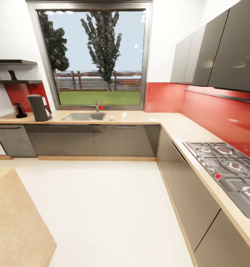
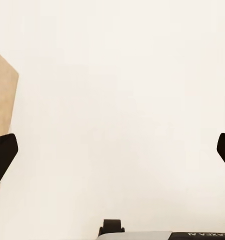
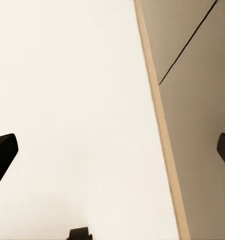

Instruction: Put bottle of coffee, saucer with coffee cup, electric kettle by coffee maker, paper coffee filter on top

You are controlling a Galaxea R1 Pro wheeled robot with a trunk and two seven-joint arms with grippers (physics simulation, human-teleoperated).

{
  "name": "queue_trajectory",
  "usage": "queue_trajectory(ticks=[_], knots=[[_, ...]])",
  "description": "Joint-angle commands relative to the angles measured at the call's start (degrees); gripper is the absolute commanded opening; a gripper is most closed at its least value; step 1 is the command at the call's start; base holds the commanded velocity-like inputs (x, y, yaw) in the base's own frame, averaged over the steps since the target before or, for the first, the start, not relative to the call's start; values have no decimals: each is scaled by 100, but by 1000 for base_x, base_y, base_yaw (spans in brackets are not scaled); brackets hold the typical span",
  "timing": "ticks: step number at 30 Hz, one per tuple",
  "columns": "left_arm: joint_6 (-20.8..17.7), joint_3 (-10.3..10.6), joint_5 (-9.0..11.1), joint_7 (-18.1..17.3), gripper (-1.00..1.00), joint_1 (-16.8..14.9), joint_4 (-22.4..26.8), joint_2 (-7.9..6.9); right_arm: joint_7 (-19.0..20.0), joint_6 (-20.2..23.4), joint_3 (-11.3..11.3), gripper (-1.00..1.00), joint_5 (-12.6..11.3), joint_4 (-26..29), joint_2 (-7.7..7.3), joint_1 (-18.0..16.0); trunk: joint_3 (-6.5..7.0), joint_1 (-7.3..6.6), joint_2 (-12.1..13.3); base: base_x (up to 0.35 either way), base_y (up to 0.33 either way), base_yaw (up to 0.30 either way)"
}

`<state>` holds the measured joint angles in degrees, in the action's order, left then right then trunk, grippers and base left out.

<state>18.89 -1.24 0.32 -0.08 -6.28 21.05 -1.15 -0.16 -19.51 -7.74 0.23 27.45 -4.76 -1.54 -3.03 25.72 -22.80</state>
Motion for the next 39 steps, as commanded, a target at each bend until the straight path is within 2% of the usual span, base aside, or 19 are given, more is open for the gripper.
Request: queue_trajectory(ticks=[1, 10, 19, 39], knots=[[18, -8, 3, -1, 100, -5, -4, 1, -2, -18, -8, 100, 3, -3, 1, -5, -12, 7, -11, 339, 92, 1], [18, -8, 3, -1, 100, -5, -6, 1, -2, -26, -4, 100, 4, -12, 1, -5, -8, 7, -11, 339, 104, 24], [18, -8, 3, -1, 100, -5, -6, 1, -2, -27, -8, 100, 3, -12, 1, -5, 11, 7, -11, 339, 106, 157], [18, -8, 3, -1, 100, -5, -4, 1, -2, -21, -8, 100, 5, -10, 1, -5, 12, 7, -11, 338, 106, 5]])
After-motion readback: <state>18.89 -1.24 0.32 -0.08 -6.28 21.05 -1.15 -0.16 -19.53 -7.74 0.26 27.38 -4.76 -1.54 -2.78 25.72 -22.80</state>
